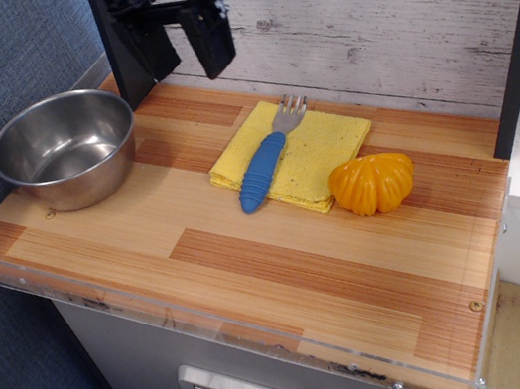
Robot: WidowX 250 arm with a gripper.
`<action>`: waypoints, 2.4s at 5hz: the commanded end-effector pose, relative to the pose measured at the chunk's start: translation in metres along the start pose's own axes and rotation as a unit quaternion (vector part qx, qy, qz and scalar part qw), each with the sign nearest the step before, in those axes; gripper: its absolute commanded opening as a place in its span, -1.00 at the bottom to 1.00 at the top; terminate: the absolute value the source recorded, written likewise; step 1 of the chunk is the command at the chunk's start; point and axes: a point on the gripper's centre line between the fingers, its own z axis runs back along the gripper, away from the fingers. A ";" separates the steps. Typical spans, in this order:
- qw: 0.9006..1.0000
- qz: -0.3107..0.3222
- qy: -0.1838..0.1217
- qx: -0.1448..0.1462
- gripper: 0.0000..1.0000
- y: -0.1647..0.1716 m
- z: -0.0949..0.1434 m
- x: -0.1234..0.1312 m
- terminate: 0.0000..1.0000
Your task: Move the blue fork to the lower right corner of the table.
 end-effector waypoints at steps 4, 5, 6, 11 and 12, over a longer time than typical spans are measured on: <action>0.998 0.056 0.001 0.016 1.00 -0.005 -0.052 0.022 -1.00; 0.998 0.060 0.008 0.022 1.00 -0.007 -0.070 0.021 -1.00; 0.996 0.068 -0.005 0.064 1.00 -0.008 -0.079 0.021 -1.00; 0.993 0.071 0.011 0.094 1.00 -0.005 -0.104 0.018 -1.00; 0.993 0.070 0.017 0.095 1.00 -0.005 -0.108 0.016 -1.00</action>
